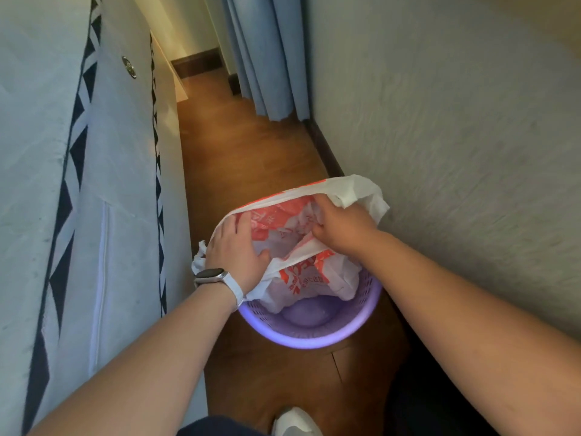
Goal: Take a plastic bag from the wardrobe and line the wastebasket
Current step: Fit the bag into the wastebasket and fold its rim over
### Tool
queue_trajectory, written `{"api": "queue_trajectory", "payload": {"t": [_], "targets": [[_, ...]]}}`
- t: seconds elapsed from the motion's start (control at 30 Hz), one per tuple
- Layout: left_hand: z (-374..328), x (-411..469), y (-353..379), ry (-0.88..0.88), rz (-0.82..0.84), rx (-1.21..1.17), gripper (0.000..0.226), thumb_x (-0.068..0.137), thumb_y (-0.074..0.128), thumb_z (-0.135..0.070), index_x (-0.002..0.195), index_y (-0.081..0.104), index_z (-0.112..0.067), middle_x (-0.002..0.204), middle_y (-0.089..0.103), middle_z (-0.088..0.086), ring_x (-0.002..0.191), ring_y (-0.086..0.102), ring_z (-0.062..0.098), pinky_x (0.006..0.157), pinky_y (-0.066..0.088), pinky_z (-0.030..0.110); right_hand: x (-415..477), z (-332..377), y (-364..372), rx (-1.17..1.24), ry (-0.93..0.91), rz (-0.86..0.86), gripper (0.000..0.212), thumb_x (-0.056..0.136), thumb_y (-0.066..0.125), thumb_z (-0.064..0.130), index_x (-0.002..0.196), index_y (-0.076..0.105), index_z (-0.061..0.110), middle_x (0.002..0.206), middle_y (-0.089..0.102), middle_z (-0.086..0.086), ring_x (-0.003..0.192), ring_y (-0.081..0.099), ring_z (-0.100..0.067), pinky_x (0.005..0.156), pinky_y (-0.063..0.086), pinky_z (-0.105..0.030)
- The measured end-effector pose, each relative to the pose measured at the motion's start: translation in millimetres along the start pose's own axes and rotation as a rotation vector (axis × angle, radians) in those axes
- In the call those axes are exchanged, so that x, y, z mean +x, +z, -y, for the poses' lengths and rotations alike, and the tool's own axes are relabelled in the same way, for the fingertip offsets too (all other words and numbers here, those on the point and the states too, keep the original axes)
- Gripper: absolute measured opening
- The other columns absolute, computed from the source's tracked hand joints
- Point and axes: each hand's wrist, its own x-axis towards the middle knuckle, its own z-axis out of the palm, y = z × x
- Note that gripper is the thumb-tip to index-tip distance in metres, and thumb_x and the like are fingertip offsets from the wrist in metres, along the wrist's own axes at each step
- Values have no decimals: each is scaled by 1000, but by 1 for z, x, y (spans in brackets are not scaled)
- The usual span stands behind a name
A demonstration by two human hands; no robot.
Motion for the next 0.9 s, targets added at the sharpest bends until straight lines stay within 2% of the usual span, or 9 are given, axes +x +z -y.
{"api": "queue_trajectory", "payload": {"t": [0.17,0.27,0.37,0.5,0.57,0.63,0.7,0.8,0.9], "targets": [[6,11,5,-78,71,-202,68,76,66,-33,138,38,-30,141,46,2,127,47,27,101,46,49,9,-13,-4,151,70,59,67,85,66,37,142,32,30,129,58,-3,107,60,-27,79,49,-35],[13,9,7,-171,153,-292,46,75,56,-36,119,45,-41,119,60,-1,100,61,24,83,55,44,11,-26,-5,226,150,123,73,76,70,44,139,36,34,127,57,0,110,59,-24,86,50,-38],[15,7,7,-271,213,-358,36,79,56,-40,114,46,-39,96,65,-6,82,63,21,76,56,42,11,-37,0,282,253,183,63,75,70,44,132,45,33,116,61,0,99,60,-21,82,50,-36],[13,3,4,-271,210,-411,35,78,57,-33,112,46,-40,91,65,-7,80,64,21,76,57,44,4,-37,1,294,242,137,47,78,66,44,122,54,32,109,65,0,97,63,-23,85,53,-40],[11,1,0,-222,180,-420,43,74,58,-31,113,46,-42,103,64,-7,88,64,20,79,57,44,-4,-34,-4,320,204,80,45,79,62,47,120,54,31,108,65,2,96,63,-22,84,53,-42],[12,-2,-1,-168,126,-347,60,74,63,-29,129,43,-36,127,54,-2,108,58,24,89,53,42,-12,-31,-11,348,171,46,57,72,53,56,123,53,30,114,64,0,100,63,-23,85,53,-43],[12,-7,-4,-81,57,-244,66,76,67,-27,137,42,-26,140,44,3,123,48,27,98,46,43,-20,-29,-19,350,149,38,70,72,51,57,134,48,26,125,59,-4,109,60,-24,91,51,-43],[5,-17,-11,162,24,-29,52,82,63,-39,131,52,-24,138,49,1,127,45,25,101,41,43,-36,-30,-30,308,126,29,55,83,62,36,135,48,21,126,54,-8,112,57,-26,94,49,-45],[-11,-25,-21,371,187,54,36,87,50,-54,113,61,-32,109,65,-9,103,59,18,79,45,32,-56,-32,-38,216,115,52,48,85,65,30,130,54,19,124,53,-7,108,57,-26,92,49,-41]]}}
